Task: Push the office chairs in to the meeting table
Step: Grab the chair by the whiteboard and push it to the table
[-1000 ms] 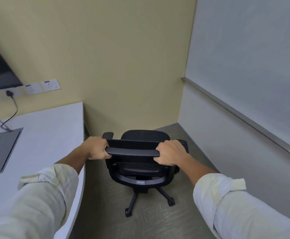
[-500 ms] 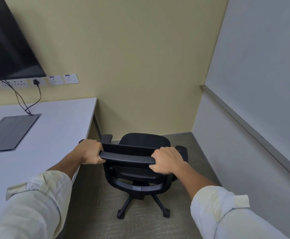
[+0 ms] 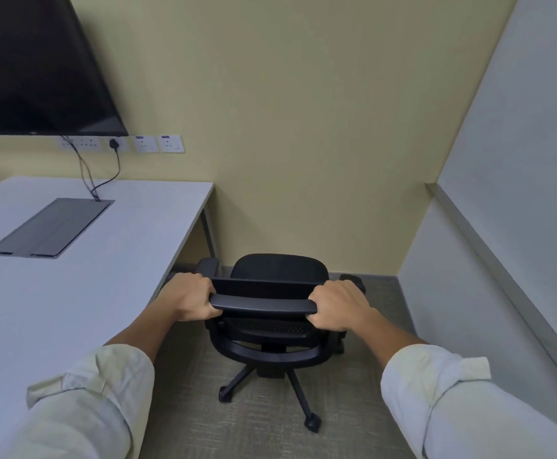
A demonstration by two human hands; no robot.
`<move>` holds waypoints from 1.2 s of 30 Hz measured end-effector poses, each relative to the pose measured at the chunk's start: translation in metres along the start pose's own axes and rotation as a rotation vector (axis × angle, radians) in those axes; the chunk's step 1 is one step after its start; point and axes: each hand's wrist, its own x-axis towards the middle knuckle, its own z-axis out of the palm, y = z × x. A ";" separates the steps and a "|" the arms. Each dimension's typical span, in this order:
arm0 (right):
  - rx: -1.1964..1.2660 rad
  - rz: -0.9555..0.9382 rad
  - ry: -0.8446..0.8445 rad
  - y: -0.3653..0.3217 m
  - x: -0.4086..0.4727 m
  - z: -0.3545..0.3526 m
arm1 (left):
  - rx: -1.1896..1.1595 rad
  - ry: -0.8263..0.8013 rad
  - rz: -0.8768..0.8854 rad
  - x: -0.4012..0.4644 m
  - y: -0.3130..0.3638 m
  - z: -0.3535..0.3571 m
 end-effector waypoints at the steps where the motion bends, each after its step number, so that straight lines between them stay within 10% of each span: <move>1: -0.002 -0.018 -0.008 0.009 -0.005 0.000 | -0.011 -0.001 -0.025 -0.005 0.013 0.000; 15: -0.104 -0.356 -0.037 0.121 -0.053 -0.011 | -0.005 0.056 -0.359 -0.056 0.184 0.014; 36: -0.130 -0.570 -0.018 0.140 0.091 -0.019 | 0.042 0.104 -0.608 -0.003 0.158 0.009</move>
